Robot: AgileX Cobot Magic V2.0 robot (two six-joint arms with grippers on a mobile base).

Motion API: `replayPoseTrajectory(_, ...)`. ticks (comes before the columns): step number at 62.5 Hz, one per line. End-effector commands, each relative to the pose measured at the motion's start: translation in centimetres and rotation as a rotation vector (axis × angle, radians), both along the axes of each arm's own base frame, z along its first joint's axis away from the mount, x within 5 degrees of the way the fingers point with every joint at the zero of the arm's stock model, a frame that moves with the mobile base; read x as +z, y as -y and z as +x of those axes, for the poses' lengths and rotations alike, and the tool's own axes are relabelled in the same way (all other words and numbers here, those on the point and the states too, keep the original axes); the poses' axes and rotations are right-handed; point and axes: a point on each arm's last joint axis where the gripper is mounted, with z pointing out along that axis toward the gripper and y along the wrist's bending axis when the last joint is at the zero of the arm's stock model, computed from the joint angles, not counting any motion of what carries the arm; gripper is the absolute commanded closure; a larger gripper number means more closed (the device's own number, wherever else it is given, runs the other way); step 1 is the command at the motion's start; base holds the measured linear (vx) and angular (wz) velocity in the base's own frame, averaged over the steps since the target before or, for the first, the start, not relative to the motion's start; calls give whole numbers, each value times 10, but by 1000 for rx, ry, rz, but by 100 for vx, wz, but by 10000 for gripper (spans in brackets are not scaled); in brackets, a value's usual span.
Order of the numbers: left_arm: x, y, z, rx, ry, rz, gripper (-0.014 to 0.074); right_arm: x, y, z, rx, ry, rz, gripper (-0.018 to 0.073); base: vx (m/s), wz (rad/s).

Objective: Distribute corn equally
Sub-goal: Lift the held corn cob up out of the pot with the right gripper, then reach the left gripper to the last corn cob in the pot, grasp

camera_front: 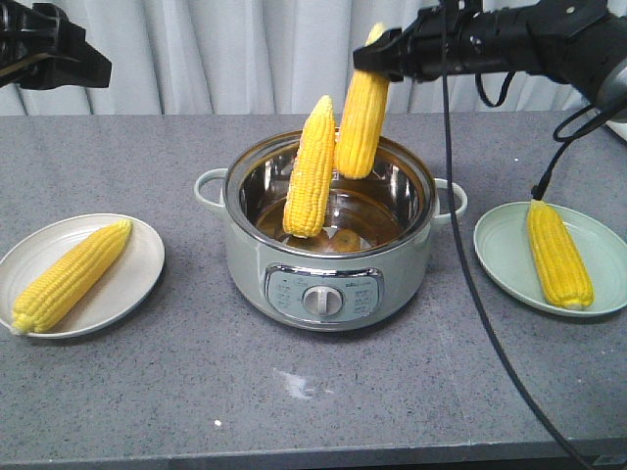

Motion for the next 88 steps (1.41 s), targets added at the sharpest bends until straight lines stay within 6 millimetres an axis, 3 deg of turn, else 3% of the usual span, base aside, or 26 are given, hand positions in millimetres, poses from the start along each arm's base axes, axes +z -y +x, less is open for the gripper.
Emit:
replayPoseTrajectory(1, 20, 1, -8, 7, 97, -52, 158, 65, 9, -20, -75, 182, 73, 564, 0, 0)
replayPoseTrajectory(8, 18, 1, -6, 6, 89, -51, 158, 88, 12, -36, -75, 235, 71, 564, 0, 0)
replayPoseTrajectory(15, 17, 1, -5, 7, 83, -53, 158, 130, 20, -69, -71, 309, 92, 564, 0, 0)
replayPoseTrajectory(24, 19, 5, -5, -4, 88, -106, 158, 197, 40, -144, -57, 403, 122, 564, 0, 0)
replayPoseTrajectory(32, 27, 10, -4, -17, 128, -220, 158, 239, 62, -216, -99, 479, 82, 564, 0, 0)
replayPoseTrajectory(41, 38, 20, 2, -43, 188, -419, 158, 263, 79, -284, -205, 523, -8, 564, 0, 0)
replayPoseTrajectory(49, 43, 31, 14, -131, 234, -550, 158, 272, 83, -326, -294, 555, -76, 564, 0, 0)
replayPoseTrajectory(56, 53, 41, 30, -206, 238, -669, 177, 276, 85, -344, -346, 575, -99, 564, 0, 0)
replayPoseTrajectory(66, 61, 62, 59, -273, 275, -660, 222, 273, 88, -344, -373, 530, -114, 564, 0, 0)
replayPoseTrajectory(81, 22, 92, 98, -328, 162, -613, 225, 265, 87, -337, -349, 463, -141, 564, 0, 0)
replayPoseTrajectory(88, 0, 106, 110, -350, 97, -588, 181, 265, 87, -337, -349, 465, -141, 564, 0, 0)
